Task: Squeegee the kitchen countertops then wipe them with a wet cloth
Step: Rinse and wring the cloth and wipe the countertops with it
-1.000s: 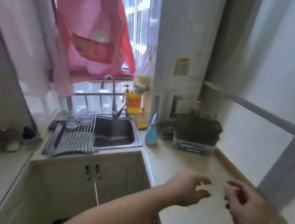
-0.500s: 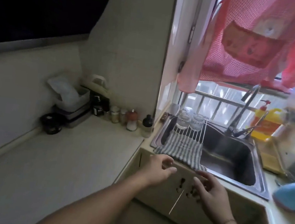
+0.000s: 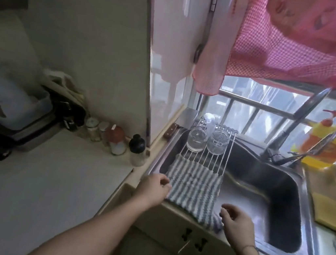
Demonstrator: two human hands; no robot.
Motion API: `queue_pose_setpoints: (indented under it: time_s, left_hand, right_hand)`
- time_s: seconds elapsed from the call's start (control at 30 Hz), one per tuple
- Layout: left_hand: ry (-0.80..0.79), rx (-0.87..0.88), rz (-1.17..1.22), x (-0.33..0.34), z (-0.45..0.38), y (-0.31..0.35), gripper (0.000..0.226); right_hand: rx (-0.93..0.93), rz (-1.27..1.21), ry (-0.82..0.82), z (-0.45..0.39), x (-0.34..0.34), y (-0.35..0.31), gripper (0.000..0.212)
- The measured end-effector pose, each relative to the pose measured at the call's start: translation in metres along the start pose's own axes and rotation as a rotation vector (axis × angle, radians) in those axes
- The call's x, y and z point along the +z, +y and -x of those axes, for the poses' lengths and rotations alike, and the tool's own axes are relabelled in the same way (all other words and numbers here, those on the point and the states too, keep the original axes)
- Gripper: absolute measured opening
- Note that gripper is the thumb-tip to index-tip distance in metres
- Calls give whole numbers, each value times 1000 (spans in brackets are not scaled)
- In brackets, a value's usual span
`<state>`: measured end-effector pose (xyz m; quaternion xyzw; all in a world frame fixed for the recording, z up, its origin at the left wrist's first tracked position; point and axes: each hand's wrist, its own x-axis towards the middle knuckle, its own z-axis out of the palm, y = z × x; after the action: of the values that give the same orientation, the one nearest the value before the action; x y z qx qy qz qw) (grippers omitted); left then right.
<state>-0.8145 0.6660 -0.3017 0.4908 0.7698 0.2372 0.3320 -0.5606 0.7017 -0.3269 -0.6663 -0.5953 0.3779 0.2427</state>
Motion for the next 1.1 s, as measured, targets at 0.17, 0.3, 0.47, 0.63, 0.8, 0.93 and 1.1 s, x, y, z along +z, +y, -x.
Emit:
queue_pose_setpoints:
  time_s: [0.17, 0.3, 0.47, 0.63, 0.8, 0.93, 1.1]
  left_hand:
    - [21, -145, -105, 17, -62, 12, 25]
    - [14, -277, -168, 22, -91, 5, 25]
    - [-140, -299, -231, 24, -122, 2, 40]
    - [-204, -303, -324, 20, -135, -3, 34]
    - [-152, -205, -353, 12, -134, -6, 29]
    - [-56, -116, -140, 2, -129, -6, 27]
    - [-64, -35, 476, -11, -122, 6, 25]
  right_hand:
    - [108, 47, -151, -90, 13, 26, 28]
    - [414, -269, -495, -119, 23, 28, 39]
    - [514, -399, -567, -129, 4, 26, 31]
    - [315, -478, -460, -115, -10, 32, 79]
    - [-20, -84, -291, -104, -4, 36, 43]
    - [-30, -208, -42, -105, -13, 22, 24]
    - [-72, 25, -115, -106, -23, 4, 37]
